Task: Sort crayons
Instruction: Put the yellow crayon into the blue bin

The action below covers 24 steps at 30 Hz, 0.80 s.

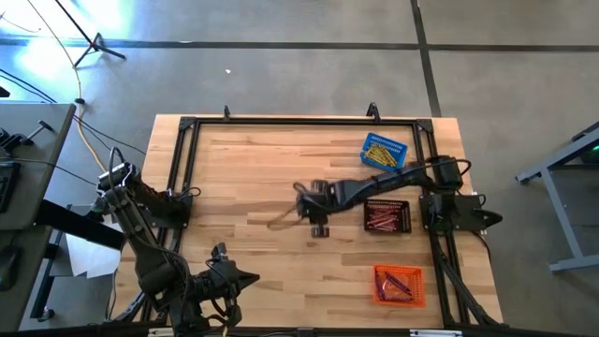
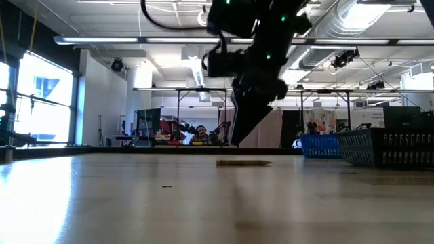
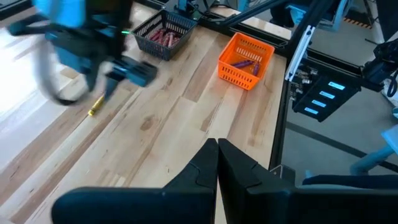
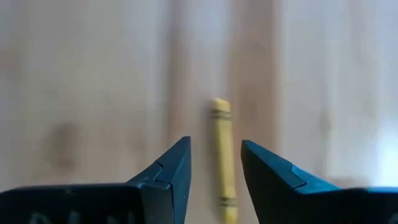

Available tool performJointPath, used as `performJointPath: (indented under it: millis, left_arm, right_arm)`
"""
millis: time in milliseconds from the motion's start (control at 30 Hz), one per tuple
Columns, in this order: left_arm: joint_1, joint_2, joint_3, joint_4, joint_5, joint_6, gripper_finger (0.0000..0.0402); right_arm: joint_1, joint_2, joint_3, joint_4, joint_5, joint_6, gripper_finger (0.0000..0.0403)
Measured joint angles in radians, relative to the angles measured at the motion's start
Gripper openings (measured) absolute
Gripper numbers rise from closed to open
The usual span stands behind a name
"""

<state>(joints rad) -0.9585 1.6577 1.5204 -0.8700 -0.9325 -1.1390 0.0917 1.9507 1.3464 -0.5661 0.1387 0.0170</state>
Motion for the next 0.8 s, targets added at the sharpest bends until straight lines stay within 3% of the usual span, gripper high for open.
performJointPath:
  millis: [100, 400, 800]
  left_arm:
    - [0.000, 0.000, 0.000, 0.000, 0.000, 0.016, 0.0000]
    - [0.001, 0.000, 0.000, -0.001, 0.000, 0.018, 0.0000]
    - [0.003, 0.001, 0.000, -0.002, 0.002, 0.043, 0.0000]
  right_arm:
    - [-0.072, 0.000, -0.008, -0.008, -0.004, 0.001, 0.0126]
    - [-0.224, 0.000, -0.008, -0.007, -0.169, 0.004, 0.0126]
    - [-0.296, 0.107, -0.001, 0.015, -0.251, -0.018, 0.0126]
